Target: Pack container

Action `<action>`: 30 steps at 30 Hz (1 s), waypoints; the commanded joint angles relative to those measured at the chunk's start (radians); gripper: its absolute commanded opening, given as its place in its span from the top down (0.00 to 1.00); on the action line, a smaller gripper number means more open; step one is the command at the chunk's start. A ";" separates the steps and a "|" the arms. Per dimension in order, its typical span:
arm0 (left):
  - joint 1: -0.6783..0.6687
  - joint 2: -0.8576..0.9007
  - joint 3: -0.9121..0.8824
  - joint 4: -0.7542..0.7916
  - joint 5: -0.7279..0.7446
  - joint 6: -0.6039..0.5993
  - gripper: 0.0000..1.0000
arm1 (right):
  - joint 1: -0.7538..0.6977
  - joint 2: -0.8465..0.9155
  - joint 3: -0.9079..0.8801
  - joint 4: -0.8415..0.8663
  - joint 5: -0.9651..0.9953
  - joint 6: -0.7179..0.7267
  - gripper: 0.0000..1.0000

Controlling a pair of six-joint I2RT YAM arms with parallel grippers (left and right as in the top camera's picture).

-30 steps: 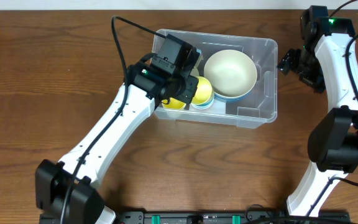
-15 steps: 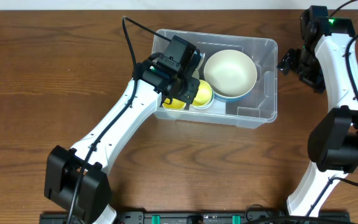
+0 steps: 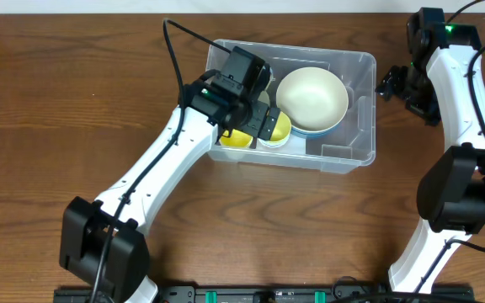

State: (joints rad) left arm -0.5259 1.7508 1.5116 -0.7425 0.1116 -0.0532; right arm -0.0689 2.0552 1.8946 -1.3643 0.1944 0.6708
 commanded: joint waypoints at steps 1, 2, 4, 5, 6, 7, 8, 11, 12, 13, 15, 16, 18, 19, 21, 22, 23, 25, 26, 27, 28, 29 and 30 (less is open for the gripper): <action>0.038 0.000 0.003 0.016 -0.026 -0.050 0.02 | 0.003 -0.003 -0.001 0.000 0.007 0.016 0.01; 0.046 0.000 0.003 0.019 -0.026 -0.061 0.02 | 0.003 -0.003 -0.001 0.000 0.007 0.016 0.01; 0.061 -0.001 0.003 0.018 -0.026 -0.064 0.02 | 0.003 -0.003 -0.001 0.000 0.007 0.016 0.01; 0.067 -0.005 0.003 0.015 -0.026 -0.064 0.02 | 0.003 -0.003 -0.001 0.000 0.007 0.016 0.01; 0.073 -0.013 0.005 0.010 -0.026 -0.064 0.02 | 0.003 -0.003 -0.001 0.000 0.007 0.016 0.01; 0.077 -0.024 0.007 0.006 -0.026 -0.064 0.02 | 0.003 -0.003 -0.001 0.000 0.007 0.016 0.01; 0.082 -0.046 0.010 0.003 -0.026 -0.064 0.02 | 0.003 -0.003 -0.001 0.000 0.007 0.016 0.01; 0.100 -0.135 0.010 0.004 -0.032 -0.063 0.02 | 0.003 -0.003 -0.001 0.000 0.007 0.016 0.01; 0.109 -0.176 0.010 -0.002 -0.048 -0.063 0.02 | 0.003 -0.003 -0.001 0.000 0.007 0.016 0.01; 0.117 -0.214 0.010 -0.013 -0.067 -0.063 0.02 | 0.003 -0.003 -0.001 0.000 0.007 0.016 0.01; 0.136 -0.300 0.010 -0.048 -0.104 -0.063 0.02 | 0.003 -0.003 -0.001 0.000 0.007 0.016 0.01; 0.146 -0.340 0.010 -0.069 -0.115 -0.063 0.02 | 0.003 -0.003 -0.001 0.000 0.007 0.016 0.01; 0.167 -0.424 0.010 -0.124 -0.124 -0.064 0.02 | 0.003 -0.003 -0.001 0.000 0.007 0.016 0.01; 0.178 -0.467 0.009 -0.156 -0.124 -0.064 0.02 | 0.003 -0.003 -0.001 0.000 0.007 0.016 0.01; 0.188 -0.545 -0.002 -0.216 -0.124 -0.065 0.02 | 0.003 -0.003 -0.001 0.000 0.007 0.016 0.01; 0.189 -0.580 -0.011 -0.241 -0.124 -0.074 0.02 | 0.003 -0.003 -0.001 0.000 0.007 0.016 0.01; 0.189 -0.615 -0.022 -0.265 -0.124 -0.089 0.02 | 0.003 -0.003 -0.001 0.000 0.007 0.016 0.01; 0.189 -0.684 -0.047 -0.309 -0.124 -0.139 0.02 | 0.003 -0.003 -0.001 0.000 0.007 0.016 0.01; 0.189 -0.713 -0.056 -0.327 -0.124 -0.166 0.02 | 0.003 -0.003 -0.001 0.000 0.007 0.016 0.01; 0.189 -0.741 -0.063 -0.350 -0.124 -0.195 0.02 | 0.003 -0.003 -0.001 0.000 0.007 0.016 0.01; 0.189 -0.762 -0.066 -0.368 -0.124 -0.219 0.02 | 0.003 -0.003 -0.001 0.000 0.007 0.016 0.01; 0.189 -0.782 -0.067 -0.385 -0.123 -0.237 0.02 | 0.003 -0.003 -0.001 0.000 0.007 0.016 0.01; 0.189 -0.797 -0.067 -0.400 -0.122 -0.241 0.02 | 0.003 -0.003 -0.001 0.000 0.007 0.016 0.01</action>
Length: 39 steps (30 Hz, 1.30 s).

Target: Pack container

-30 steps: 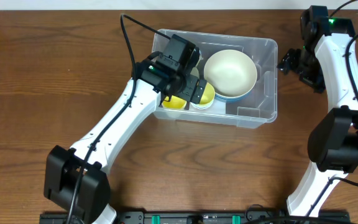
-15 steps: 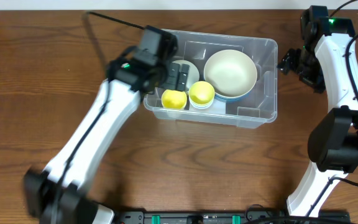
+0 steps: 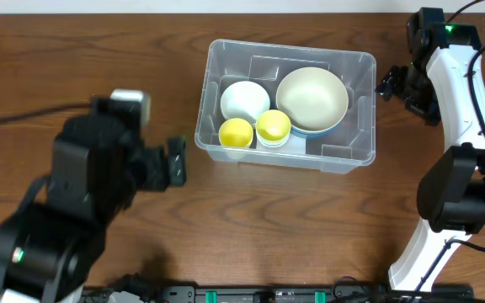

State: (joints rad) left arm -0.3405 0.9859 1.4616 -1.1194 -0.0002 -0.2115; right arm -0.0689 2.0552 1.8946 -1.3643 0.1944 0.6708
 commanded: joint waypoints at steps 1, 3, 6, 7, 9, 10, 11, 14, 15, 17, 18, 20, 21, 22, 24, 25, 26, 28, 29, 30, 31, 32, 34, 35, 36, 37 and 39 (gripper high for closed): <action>0.003 -0.047 -0.017 -0.042 -0.009 -0.083 0.02 | 0.003 -0.003 -0.001 0.000 0.007 0.016 0.01; 0.003 -0.066 -0.017 -0.069 -0.008 -0.083 0.02 | 0.003 -0.003 -0.001 0.000 0.007 0.016 0.01; 0.003 -0.080 -0.017 -0.094 -0.008 -0.082 0.02 | 0.003 -0.003 -0.001 0.000 0.007 0.016 0.01; 0.003 -0.081 -0.017 -0.099 -0.008 -0.082 0.02 | 0.003 -0.003 -0.001 0.000 0.007 0.016 0.01; 0.003 -0.079 -0.017 -0.103 -0.008 -0.082 0.02 | 0.003 -0.003 -0.001 0.000 0.007 0.016 0.01; 0.003 -0.079 -0.017 -0.104 -0.008 -0.082 0.02 | 0.003 -0.003 -0.001 0.000 0.007 0.016 0.01; 0.003 -0.079 -0.017 -0.107 -0.008 -0.083 0.02 | 0.003 -0.003 -0.001 0.000 0.007 0.016 0.01; 0.003 -0.079 -0.017 -0.122 -0.008 -0.083 0.02 | 0.003 -0.003 -0.001 0.000 0.007 0.016 0.01; 0.003 -0.079 -0.017 -0.122 -0.008 -0.083 0.02 | 0.003 -0.003 -0.001 0.000 0.007 0.016 0.01; 0.003 -0.079 -0.017 -0.122 -0.008 -0.103 0.02 | 0.003 -0.003 -0.001 0.000 0.007 0.016 0.01; 0.003 -0.079 -0.017 -0.122 -0.008 -0.111 0.02 | 0.003 -0.003 -0.001 0.000 0.007 0.016 0.01; 0.003 -0.078 -0.021 -0.122 -0.008 -0.113 0.02 | 0.003 -0.003 -0.001 0.000 0.007 0.016 0.01; 0.003 -0.079 -0.026 -0.122 -0.008 -0.113 0.02 | 0.003 -0.003 -0.001 0.000 0.007 0.016 0.01; 0.004 -0.080 -0.034 -0.122 -0.009 -0.112 0.02 | 0.003 -0.003 -0.001 0.000 0.007 0.016 0.01; 0.005 -0.080 -0.050 -0.121 -0.013 -0.103 0.02 | 0.003 -0.003 -0.001 0.000 0.007 0.016 0.01; 0.013 -0.080 -0.064 -0.120 -0.013 -0.100 0.02 | 0.003 -0.003 -0.001 0.000 0.007 0.016 0.01; 0.022 -0.082 -0.076 -0.115 -0.013 -0.100 0.02 | 0.003 -0.003 -0.001 0.000 0.007 0.016 0.01; 0.051 -0.093 -0.119 -0.076 -0.013 -0.100 0.02 | 0.003 -0.003 -0.001 0.000 0.007 0.016 0.01; 0.068 -0.103 -0.145 -0.045 -0.013 -0.100 0.02 | 0.003 -0.003 -0.001 0.000 0.007 0.016 0.01; 0.091 -0.117 -0.183 0.004 -0.012 -0.101 0.02 | 0.003 -0.003 -0.001 0.000 0.007 0.016 0.02; 0.111 -0.134 -0.221 0.054 -0.011 -0.100 0.02 | 0.003 -0.003 -0.001 0.000 0.007 0.016 0.01; 0.130 -0.154 -0.266 0.111 -0.009 -0.101 0.02 | 0.003 -0.003 -0.001 0.000 0.007 0.016 0.01; 0.170 -0.204 -0.376 0.238 0.012 -0.100 0.02 | 0.003 -0.003 -0.001 0.000 0.007 0.016 0.01; 0.189 -0.235 -0.440 0.307 0.022 -0.100 0.02 | 0.003 -0.003 -0.001 0.000 0.007 0.016 0.01; 0.203 -0.266 -0.503 0.373 0.034 -0.100 0.02 | 0.003 -0.003 -0.001 0.000 0.007 0.016 0.01; 0.214 -0.294 -0.559 0.429 0.045 -0.100 0.02 | 0.003 -0.003 -0.001 0.000 0.007 0.016 0.01; 0.229 -0.360 -0.679 0.548 0.064 -0.097 0.02 | 0.003 -0.003 -0.001 0.000 0.007 0.016 0.01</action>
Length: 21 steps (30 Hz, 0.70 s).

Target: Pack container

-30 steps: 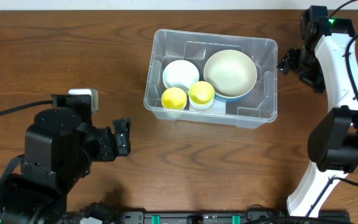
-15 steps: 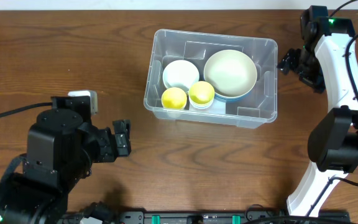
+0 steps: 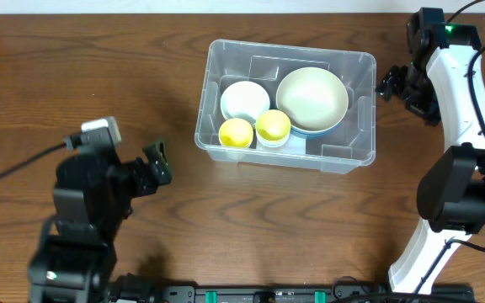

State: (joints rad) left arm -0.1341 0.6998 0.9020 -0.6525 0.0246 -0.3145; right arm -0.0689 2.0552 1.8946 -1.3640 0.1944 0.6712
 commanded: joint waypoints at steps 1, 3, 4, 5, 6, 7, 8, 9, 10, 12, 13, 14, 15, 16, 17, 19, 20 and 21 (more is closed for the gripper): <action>0.027 -0.105 -0.172 0.135 0.040 0.006 0.02 | 0.003 -0.003 -0.001 0.000 0.007 0.016 0.01; 0.035 -0.176 -0.280 0.238 0.040 0.006 0.02 | 0.003 -0.003 -0.001 0.000 0.007 0.016 0.01; 0.042 -0.217 -0.336 0.287 0.040 0.006 0.02 | 0.003 -0.003 -0.001 0.000 0.007 0.016 0.01; 0.051 -0.253 -0.380 0.323 0.040 0.006 0.02 | 0.003 -0.003 -0.001 0.000 0.007 0.016 0.01; 0.062 -0.291 -0.422 0.353 0.045 0.006 0.02 | 0.003 -0.003 -0.001 0.000 0.007 0.016 0.01; 0.074 -0.337 -0.468 0.379 0.056 0.006 0.02 | 0.003 -0.003 -0.001 0.000 0.007 0.016 0.01; 0.087 -0.381 -0.508 0.395 0.068 0.006 0.02 | 0.003 -0.003 -0.001 0.000 0.007 0.016 0.01; 0.096 -0.420 -0.539 0.408 0.073 0.006 0.02 | 0.003 -0.003 -0.001 0.000 0.007 0.016 0.01; 0.102 -0.461 -0.571 0.419 0.073 0.006 0.02 | 0.003 -0.003 -0.001 0.000 0.007 0.016 0.01; 0.107 -0.529 -0.624 0.443 0.073 0.018 0.02 | 0.003 -0.003 -0.001 0.000 0.007 0.016 0.01; 0.107 -0.556 -0.645 0.458 0.073 0.035 0.02 | 0.003 -0.003 -0.001 0.000 0.007 0.016 0.01; 0.106 -0.583 -0.667 0.478 0.073 0.056 0.02 | 0.003 -0.003 -0.001 0.000 0.007 0.016 0.01; 0.107 -0.604 -0.684 0.491 0.073 0.071 0.02 | 0.003 -0.003 -0.001 0.000 0.007 0.016 0.01; 0.107 -0.623 -0.697 0.504 0.073 0.087 0.02 | 0.003 -0.003 -0.001 0.000 0.007 0.016 0.01; 0.107 -0.642 -0.711 0.518 0.072 0.108 0.02 | 0.003 -0.003 -0.001 0.000 0.007 0.016 0.01; 0.107 -0.670 -0.734 0.544 0.072 0.137 0.02 | 0.003 -0.003 -0.001 0.000 0.007 0.016 0.01; 0.107 -0.680 -0.743 0.555 0.070 0.138 0.02 | 0.003 -0.003 -0.001 0.000 0.007 0.016 0.01; 0.107 -0.688 -0.755 0.571 0.068 0.138 0.02 | 0.003 -0.003 -0.001 0.000 0.007 0.016 0.01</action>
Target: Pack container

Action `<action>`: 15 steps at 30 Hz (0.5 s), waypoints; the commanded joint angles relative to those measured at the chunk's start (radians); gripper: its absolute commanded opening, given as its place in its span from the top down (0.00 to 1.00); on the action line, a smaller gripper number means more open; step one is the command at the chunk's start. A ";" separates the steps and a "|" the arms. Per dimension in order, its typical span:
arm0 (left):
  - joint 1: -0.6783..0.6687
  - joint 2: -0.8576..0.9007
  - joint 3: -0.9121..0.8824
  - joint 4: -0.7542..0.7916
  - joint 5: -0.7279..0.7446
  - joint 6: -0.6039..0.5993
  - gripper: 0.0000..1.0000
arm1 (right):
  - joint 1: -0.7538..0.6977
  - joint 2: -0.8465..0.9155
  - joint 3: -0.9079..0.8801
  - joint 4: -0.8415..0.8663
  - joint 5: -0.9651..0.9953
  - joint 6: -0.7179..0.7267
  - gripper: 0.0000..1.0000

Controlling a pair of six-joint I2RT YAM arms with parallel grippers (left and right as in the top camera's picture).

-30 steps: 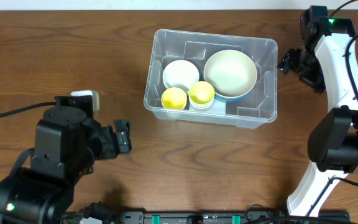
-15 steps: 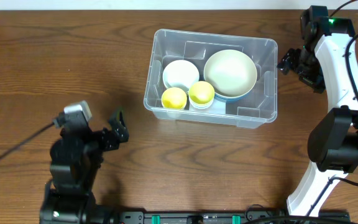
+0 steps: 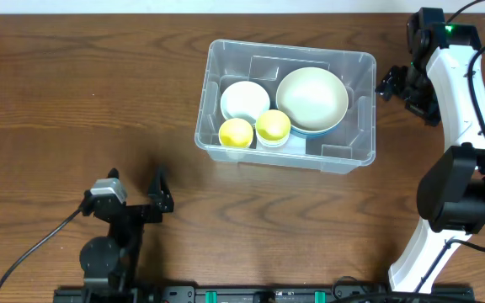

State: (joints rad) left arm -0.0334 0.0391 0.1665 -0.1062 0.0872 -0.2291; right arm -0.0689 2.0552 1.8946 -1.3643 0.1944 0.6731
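A clear plastic container (image 3: 362,114) stands at the middle of the table in the overhead view. Inside it are a large cream bowl (image 3: 311,98) nested on a blue one, a white bowl (image 3: 244,98) and two yellow cups (image 3: 236,133) (image 3: 273,124). My left gripper (image 3: 161,190) is low at the front left, far from the container, open and empty. The right gripper (image 3: 391,84) hovers just outside the container's right wall. Its fingers are too dark to read.
The left arm is folded down over its base (image 3: 108,252) at the table's front edge. The right arm (image 3: 461,93) reaches up along the right side. Bare wooden table (image 3: 74,93) surrounds the container.
The left arm has dropped further back towards its base at the front left, its gripper now lower and nearer the table's front edge. The right arm and the container's contents are unchanged.
At first my left gripper was inside the container, over the yellow cups by the white bowl. A second later it was out, left of the container, with both cups resting inside. It then kept retreating to the front left. The right arm held still throughout.
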 commanded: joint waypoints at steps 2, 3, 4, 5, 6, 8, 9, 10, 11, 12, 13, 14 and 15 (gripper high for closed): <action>0.006 -0.038 -0.041 0.060 -0.002 0.053 0.02 | 0.003 -0.003 -0.001 0.000 0.007 0.014 0.01; 0.006 -0.037 -0.051 0.078 -0.002 0.053 0.02 | 0.003 -0.003 -0.001 0.000 0.007 0.014 0.01; 0.006 -0.037 -0.063 0.102 -0.002 0.053 0.02 | 0.003 -0.003 -0.001 0.000 0.007 0.014 0.01; 0.006 -0.037 -0.076 0.125 -0.009 0.053 0.02 | 0.003 -0.003 -0.001 0.000 0.007 0.014 0.01; 0.006 -0.037 -0.086 0.148 -0.014 0.053 0.02 | 0.003 -0.003 -0.001 0.000 0.007 0.014 0.01; 0.006 -0.037 -0.110 0.190 -0.030 0.053 0.02 | 0.003 -0.003 -0.001 0.000 0.007 0.014 0.01; 0.006 -0.037 -0.123 0.207 -0.037 0.053 0.02 | 0.003 -0.003 -0.001 0.000 0.007 0.014 0.01; 0.006 -0.037 -0.136 0.219 -0.042 0.053 0.02 | 0.003 -0.003 -0.001 0.000 0.007 0.014 0.01; 0.006 -0.037 -0.154 0.231 -0.050 0.053 0.02 | 0.003 -0.003 -0.001 0.000 0.007 0.014 0.01; 0.006 -0.037 -0.163 0.221 -0.054 0.053 0.02 | 0.003 -0.003 -0.001 0.000 0.007 0.014 0.01; 0.006 -0.037 -0.163 0.201 -0.055 0.055 0.02 | 0.003 -0.003 -0.001 0.000 0.007 0.014 0.01; 0.006 -0.037 -0.163 0.180 -0.055 0.064 0.02 | 0.003 -0.003 -0.001 0.000 0.007 0.014 0.01; 0.006 -0.037 -0.163 0.167 -0.055 0.075 0.02 | 0.003 -0.003 -0.001 0.000 0.007 0.014 0.01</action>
State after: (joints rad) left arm -0.0334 0.0101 0.0090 0.0711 0.0521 -0.1921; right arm -0.0689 2.0552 1.8946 -1.3640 0.1944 0.6731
